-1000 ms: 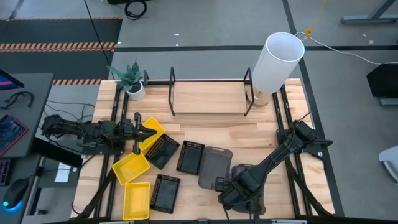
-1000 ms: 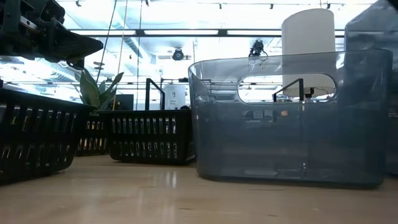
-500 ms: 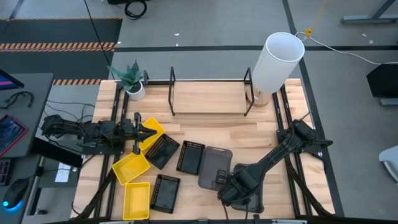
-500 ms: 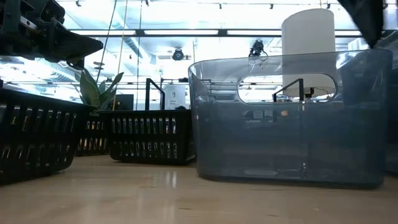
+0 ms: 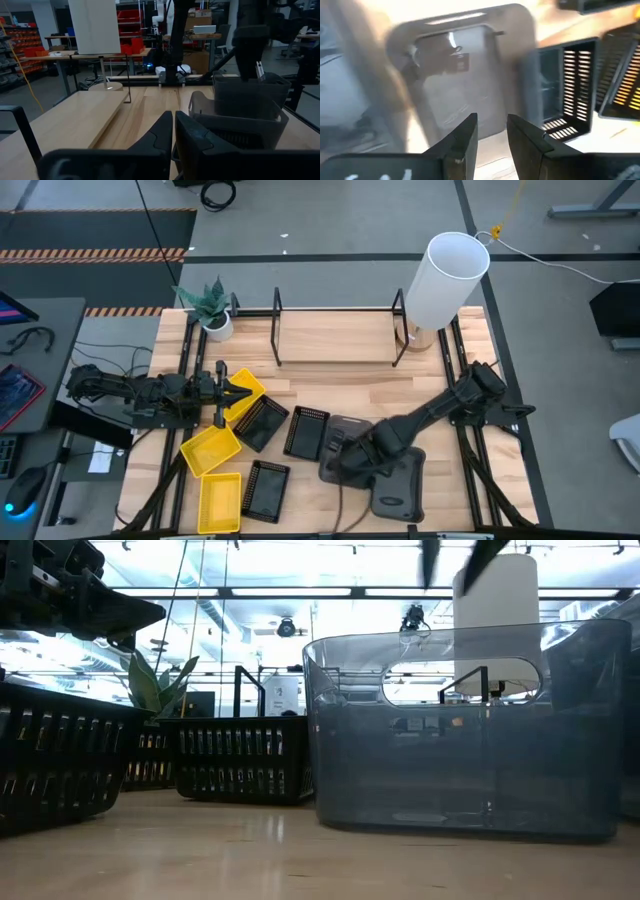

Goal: Stack baskets on shelf by color
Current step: Stack the left black bin on top of the right gray stacked bins

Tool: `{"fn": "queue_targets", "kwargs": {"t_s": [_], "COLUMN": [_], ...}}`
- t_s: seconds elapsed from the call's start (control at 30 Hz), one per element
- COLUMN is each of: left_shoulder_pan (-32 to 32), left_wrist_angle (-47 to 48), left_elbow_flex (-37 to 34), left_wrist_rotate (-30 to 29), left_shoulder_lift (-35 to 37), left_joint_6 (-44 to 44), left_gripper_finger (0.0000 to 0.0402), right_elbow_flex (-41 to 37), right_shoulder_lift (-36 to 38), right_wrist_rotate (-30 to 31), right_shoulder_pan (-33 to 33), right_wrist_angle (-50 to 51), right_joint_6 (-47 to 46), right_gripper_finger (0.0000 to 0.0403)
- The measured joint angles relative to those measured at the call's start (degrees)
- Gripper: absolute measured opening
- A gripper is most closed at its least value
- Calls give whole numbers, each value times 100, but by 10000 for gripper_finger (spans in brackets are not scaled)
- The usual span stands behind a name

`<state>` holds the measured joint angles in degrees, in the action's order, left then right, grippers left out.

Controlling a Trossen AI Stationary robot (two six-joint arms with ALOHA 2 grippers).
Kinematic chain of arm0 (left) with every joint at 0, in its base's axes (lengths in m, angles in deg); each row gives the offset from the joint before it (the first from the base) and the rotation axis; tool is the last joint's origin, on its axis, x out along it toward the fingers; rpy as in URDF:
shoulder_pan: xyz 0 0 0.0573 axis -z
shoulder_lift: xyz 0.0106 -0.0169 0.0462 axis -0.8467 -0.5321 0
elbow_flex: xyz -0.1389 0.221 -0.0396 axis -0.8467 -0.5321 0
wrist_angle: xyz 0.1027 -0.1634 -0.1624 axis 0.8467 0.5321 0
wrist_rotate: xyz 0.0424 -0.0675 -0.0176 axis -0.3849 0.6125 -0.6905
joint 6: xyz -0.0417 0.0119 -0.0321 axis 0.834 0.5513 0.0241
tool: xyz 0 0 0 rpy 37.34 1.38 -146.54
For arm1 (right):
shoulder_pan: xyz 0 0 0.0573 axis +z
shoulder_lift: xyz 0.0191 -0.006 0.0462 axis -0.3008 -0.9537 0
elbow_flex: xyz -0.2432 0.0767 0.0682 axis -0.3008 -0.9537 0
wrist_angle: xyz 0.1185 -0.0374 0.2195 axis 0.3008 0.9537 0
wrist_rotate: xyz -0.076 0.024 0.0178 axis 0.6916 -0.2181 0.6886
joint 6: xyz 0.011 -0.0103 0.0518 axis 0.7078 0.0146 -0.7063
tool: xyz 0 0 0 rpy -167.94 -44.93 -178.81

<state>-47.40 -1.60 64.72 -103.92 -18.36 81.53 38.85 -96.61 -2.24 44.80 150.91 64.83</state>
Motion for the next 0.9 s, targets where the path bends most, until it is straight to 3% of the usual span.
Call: {"fn": "queue_targets", "kwargs": {"t_s": [0.5,0.9], "left_shoulder_pan": [0,2], "left_wrist_angle": [0,-2], "left_elbow_flex": [0,0], "left_wrist_rotate": [0,1], "left_shoulder_lift": [-1,1], "left_joint_6": [-1,-1], "left_gripper_finger": [30,33], "right_elbow_flex": [-1167,-1862], "right_shoulder_lift": [-9,-11], "right_wrist_rotate": [-696,-1115], "right_shoulder_pan": [-1032,-1291], "right_wrist_angle": [-2262,-3082], "right_joint_6": [1760,2090], "right_gripper_finger": [111,106]}}
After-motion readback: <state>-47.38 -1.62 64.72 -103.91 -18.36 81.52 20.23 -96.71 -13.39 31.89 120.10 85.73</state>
